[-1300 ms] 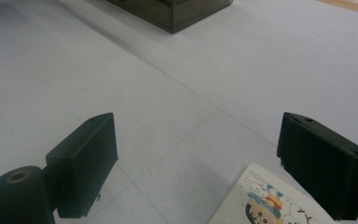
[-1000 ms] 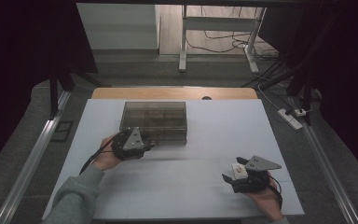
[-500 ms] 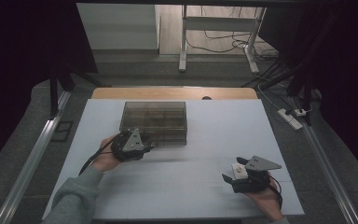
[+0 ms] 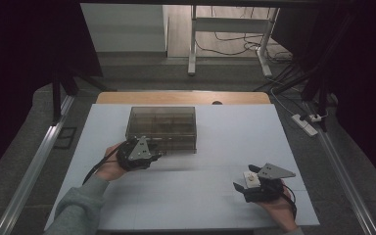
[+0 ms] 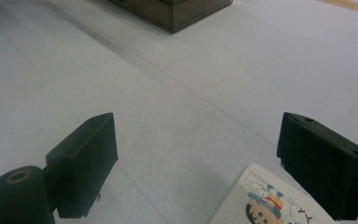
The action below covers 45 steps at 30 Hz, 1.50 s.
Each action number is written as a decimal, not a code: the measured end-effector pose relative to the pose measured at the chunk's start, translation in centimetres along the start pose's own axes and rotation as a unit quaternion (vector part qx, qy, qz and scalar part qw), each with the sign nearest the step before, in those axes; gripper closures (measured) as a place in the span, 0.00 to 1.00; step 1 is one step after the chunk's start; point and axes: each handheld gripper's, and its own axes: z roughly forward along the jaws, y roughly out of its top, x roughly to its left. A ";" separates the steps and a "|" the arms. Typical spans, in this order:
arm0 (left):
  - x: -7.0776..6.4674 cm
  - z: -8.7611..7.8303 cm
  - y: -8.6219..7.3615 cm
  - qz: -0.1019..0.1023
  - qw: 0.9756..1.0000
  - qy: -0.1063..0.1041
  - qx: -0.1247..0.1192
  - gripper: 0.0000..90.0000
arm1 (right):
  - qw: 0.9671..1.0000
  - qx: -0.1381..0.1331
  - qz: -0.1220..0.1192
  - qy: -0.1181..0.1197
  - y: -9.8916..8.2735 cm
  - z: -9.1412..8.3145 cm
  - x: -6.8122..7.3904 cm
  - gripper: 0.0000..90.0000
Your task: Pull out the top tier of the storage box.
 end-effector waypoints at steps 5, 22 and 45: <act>0.0 -0.1 0.0 0.000 1.000 -0.002 -0.001 0.67 | 1.000 0.000 0.000 0.000 0.0 0.0 0.0 0.13; -0.2 -0.2 0.0 0.002 1.000 -0.005 0.000 0.68 | 1.000 0.004 -0.001 0.000 0.0 0.0 0.0 0.13; -0.8 -0.8 -0.1 0.006 1.000 -0.010 0.003 0.69 | 1.000 0.001 -0.001 0.001 0.0 0.0 0.0 0.13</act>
